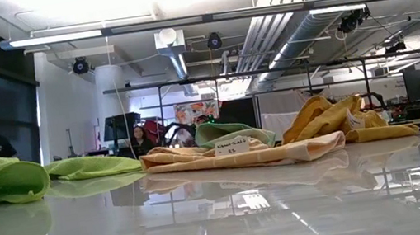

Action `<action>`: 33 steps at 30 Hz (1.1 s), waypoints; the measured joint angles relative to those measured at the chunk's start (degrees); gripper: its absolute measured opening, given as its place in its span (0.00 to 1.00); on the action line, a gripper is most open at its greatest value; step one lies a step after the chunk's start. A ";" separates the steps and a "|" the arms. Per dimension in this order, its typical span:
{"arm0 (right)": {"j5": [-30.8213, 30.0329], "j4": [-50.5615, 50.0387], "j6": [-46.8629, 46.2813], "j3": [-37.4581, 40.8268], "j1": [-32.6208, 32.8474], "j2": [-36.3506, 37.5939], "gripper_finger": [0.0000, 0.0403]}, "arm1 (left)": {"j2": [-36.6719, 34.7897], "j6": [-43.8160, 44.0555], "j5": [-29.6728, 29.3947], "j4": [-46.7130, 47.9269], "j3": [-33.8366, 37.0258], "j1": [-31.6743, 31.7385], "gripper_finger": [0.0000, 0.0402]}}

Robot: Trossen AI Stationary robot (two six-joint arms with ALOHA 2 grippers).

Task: Sort microfiber towel by color & place in baskets
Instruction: Put the bottom yellow microfiber towel into the right transparent bin

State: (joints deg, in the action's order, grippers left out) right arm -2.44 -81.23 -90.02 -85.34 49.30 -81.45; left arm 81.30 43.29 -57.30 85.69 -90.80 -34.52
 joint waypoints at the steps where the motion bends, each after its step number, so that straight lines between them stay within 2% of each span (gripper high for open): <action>1: 0.02 0.72 0.02 0.65 0.00 0.00 0.04 | 0.00 0.00 0.05 0.00 0.00 0.00 0.46; 13: 0.77 10.57 0.51 8.12 0.38 0.02 0.05 | 0.00 0.02 0.09 -0.09 0.00 0.00 0.46; 23: 6.91 19.25 0.52 17.44 1.08 0.02 0.05 | 0.00 0.02 0.14 -0.09 0.00 0.00 0.46; 27: 7.33 19.86 0.50 19.76 1.11 0.02 0.08 | 0.00 0.02 0.16 -0.07 0.00 0.00 0.46; 33: 7.54 21.10 0.24 22.07 1.11 0.02 0.20 | 0.00 0.02 0.16 -0.07 0.00 0.00 0.46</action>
State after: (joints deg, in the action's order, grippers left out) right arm 5.10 -60.13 -89.77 -63.27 50.41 -81.43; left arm 81.30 43.31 -57.14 85.62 -90.80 -34.52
